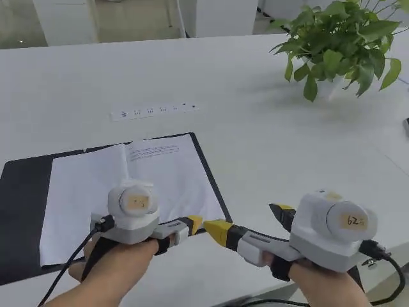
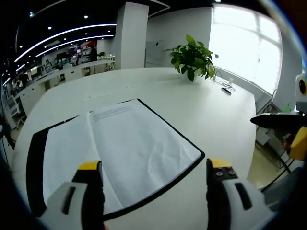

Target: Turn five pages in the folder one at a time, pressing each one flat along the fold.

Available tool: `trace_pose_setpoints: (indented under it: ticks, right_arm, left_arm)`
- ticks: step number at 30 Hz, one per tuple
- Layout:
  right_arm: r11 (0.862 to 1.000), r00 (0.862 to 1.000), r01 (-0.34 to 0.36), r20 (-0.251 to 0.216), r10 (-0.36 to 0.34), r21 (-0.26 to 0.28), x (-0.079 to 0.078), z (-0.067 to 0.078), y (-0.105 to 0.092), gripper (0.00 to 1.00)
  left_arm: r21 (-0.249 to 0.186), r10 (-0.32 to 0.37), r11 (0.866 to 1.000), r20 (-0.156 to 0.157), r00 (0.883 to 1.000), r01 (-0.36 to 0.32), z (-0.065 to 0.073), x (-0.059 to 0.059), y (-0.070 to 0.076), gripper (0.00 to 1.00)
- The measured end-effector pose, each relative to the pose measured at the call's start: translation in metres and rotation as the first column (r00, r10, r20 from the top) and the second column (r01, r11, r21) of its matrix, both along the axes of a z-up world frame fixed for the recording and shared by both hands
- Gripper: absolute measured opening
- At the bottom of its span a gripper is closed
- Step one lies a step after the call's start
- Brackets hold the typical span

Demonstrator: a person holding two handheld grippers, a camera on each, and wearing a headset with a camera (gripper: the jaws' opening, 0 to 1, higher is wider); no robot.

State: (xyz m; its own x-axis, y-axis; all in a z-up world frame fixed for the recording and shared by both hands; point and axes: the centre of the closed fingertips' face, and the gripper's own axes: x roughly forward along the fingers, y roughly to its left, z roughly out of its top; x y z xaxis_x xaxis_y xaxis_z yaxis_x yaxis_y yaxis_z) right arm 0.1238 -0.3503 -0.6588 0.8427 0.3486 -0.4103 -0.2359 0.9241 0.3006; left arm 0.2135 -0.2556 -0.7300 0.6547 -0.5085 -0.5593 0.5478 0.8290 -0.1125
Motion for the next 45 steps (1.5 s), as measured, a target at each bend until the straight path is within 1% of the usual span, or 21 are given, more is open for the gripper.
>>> trace_pose_setpoints:
  ticks: [4,6,7,10,13,14,17,18,20,22,23,26,28,30,33,36,40,42,43,45]
  right_arm:
    - [1.0,1.0,-0.001,0.003,0.001,0.005,0.001,-0.001,-0.002,0.89]
    - [1.0,1.0,-0.004,-0.006,0.004,0.006,0.001,-0.004,-0.003,0.89]
    - [1.0,1.0,-0.008,-0.008,0.008,0.005,0.001,-0.005,-0.003,0.89]
    - [1.0,1.0,-0.006,-0.002,0.006,0.005,0.001,-0.006,-0.005,0.88]
    - [1.0,1.0,-0.007,-0.006,0.007,0.012,0.002,-0.007,-0.006,0.88]
    - [1.0,1.0,-0.007,-0.002,0.007,0.016,0.002,-0.007,-0.005,0.87]
    - [1.0,1.0,-0.005,-0.004,0.006,0.02,0.003,-0.008,-0.005,0.87]
    - [1.0,1.0,-0.007,-0.004,0.007,0.023,0.003,-0.009,-0.005,0.87]
    - [1.0,1.0,-0.012,-0.008,0.012,0.024,0.002,-0.01,-0.004,0.86]
    - [1.0,1.0,-0.018,-0.014,0.019,0.022,0.001,-0.012,-0.002,0.86]
    - [1.0,1.0,-0.019,-0.014,0.019,0.023,0.001,-0.013,-0.002,0.86]
    - [0.999,1.0,-0.019,-0.023,0.02,0.028,0.001,-0.016,-0.002,0.86]
    - [0.999,0.999,-0.02,-0.027,0.021,0.03,0.0,-0.017,-0.002,0.86]
    - [0.999,0.999,-0.022,-0.033,0.023,0.034,0.0,-0.018,-0.001,0.86]
    - [0.999,0.999,-0.021,-0.036,0.022,0.042,-0.001,-0.02,-0.001,0.86]
    - [0.999,0.999,-0.021,-0.04,0.023,0.044,-0.001,-0.021,-0.001,0.86]
    - [0.999,0.999,-0.022,-0.044,0.024,0.05,-0.002,-0.023,0.0,0.85]
    - [0.999,0.999,-0.022,-0.048,0.025,0.05,-0.003,-0.025,0.0,0.85]
    - [0.998,0.998,-0.023,-0.049,0.026,0.05,-0.003,-0.025,0.0,0.85]
    - [0.998,0.998,-0.025,-0.053,0.028,0.053,-0.004,-0.026,0.001,0.85]
  left_arm:
    - [0.002,0.004,1.0,-0.003,1.0,-0.004,-0.007,0.006,-0.011,0.86]
    - [0.003,0.009,1.0,-0.012,1.0,-0.009,-0.013,0.008,-0.017,0.86]
    - [0.006,0.011,1.0,-0.011,1.0,-0.011,-0.016,0.009,-0.02,0.86]
    - [0.02,0.017,1.0,-0.022,1.0,-0.016,-0.025,0.01,-0.024,0.85]
    - [0.023,0.027,0.999,-0.027,0.999,-0.027,-0.032,0.013,-0.029,0.82]
    - [0.024,0.03,0.999,-0.034,0.999,-0.029,-0.035,0.014,-0.031,0.81]
    - [0.026,0.045,0.999,-0.028,0.999,-0.045,-0.037,0.018,-0.035,0.79]
    - [0.027,0.047,0.999,-0.03,0.998,-0.047,-0.037,0.019,-0.036,0.77]
    - [0.035,0.055,0.998,-0.022,0.998,-0.055,-0.039,0.022,-0.037,0.74]
    - [0.06,0.06,0.996,-0.032,0.998,-0.058,-0.044,0.022,-0.036,0.73]
    - [0.064,0.064,0.996,-0.04,0.997,-0.061,-0.047,0.022,-0.036,0.73]
    - [0.071,0.07,0.995,-0.034,0.997,-0.067,-0.048,0.023,-0.034,0.71]
    - [0.088,0.071,0.994,-0.029,0.997,-0.068,-0.049,0.023,-0.034,0.7]
    - [0.113,0.06,0.992,-0.018,0.998,-0.057,-0.051,0.022,-0.033,0.69]
    - [0.131,0.053,0.99,-0.006,0.999,-0.051,-0.052,0.021,-0.033,0.68]
    - [0.136,0.051,0.989,0.002,0.999,-0.051,-0.053,0.02,-0.033,0.67]
    - [0.131,0.049,0.99,0.006,0.999,-0.049,-0.053,0.019,-0.034,0.64]
    - [0.123,0.029,0.992,0.012,1.0,-0.03,-0.053,0.016,-0.039,0.59]
    - [0.12,0.027,0.992,0.009,1.0,-0.028,-0.052,0.014,-0.041,0.56]
    - [0.119,0.03,0.992,0.013,0.999,-0.031,-0.053,0.014,-0.041,0.53]
